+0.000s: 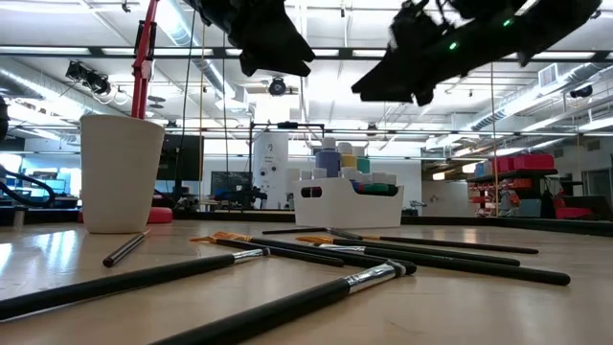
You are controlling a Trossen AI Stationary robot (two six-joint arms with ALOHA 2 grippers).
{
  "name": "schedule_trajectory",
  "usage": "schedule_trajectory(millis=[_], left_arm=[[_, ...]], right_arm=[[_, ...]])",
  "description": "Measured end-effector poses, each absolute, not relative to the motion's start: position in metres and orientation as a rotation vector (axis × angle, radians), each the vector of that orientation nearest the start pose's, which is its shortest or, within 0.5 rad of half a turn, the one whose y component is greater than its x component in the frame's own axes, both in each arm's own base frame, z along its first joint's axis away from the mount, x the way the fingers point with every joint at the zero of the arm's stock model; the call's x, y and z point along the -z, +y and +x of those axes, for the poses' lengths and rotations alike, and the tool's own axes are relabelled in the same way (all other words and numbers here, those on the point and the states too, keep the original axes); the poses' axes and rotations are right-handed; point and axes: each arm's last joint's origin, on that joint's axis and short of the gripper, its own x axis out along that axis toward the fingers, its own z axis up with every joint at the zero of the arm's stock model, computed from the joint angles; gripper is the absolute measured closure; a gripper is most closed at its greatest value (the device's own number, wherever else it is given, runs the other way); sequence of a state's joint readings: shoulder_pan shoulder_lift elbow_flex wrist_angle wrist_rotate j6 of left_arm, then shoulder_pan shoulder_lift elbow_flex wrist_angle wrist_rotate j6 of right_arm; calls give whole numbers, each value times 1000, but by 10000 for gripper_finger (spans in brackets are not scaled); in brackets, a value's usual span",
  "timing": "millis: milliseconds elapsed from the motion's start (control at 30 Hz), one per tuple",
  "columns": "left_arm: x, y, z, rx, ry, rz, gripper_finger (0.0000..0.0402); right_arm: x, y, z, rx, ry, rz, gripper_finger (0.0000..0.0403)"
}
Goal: Pick & Place Paint Supplies
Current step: Put the silver paint brush into the white cup
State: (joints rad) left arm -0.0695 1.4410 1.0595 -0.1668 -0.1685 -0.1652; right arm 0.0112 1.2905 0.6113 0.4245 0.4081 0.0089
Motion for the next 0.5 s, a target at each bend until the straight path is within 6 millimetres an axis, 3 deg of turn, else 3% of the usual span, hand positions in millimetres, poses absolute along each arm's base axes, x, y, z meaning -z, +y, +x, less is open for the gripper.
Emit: schedule_trajectory(millis=[233, 500], left_arm=[[-279, -27, 317, -114, 535, -102, 221], [-279, -36, 316, -82, 537, -78, 221]], right_arm=[[-230, 25, 252, 76, 337, 46, 178], [-211, 59, 236, -167, 591, 136, 179]])
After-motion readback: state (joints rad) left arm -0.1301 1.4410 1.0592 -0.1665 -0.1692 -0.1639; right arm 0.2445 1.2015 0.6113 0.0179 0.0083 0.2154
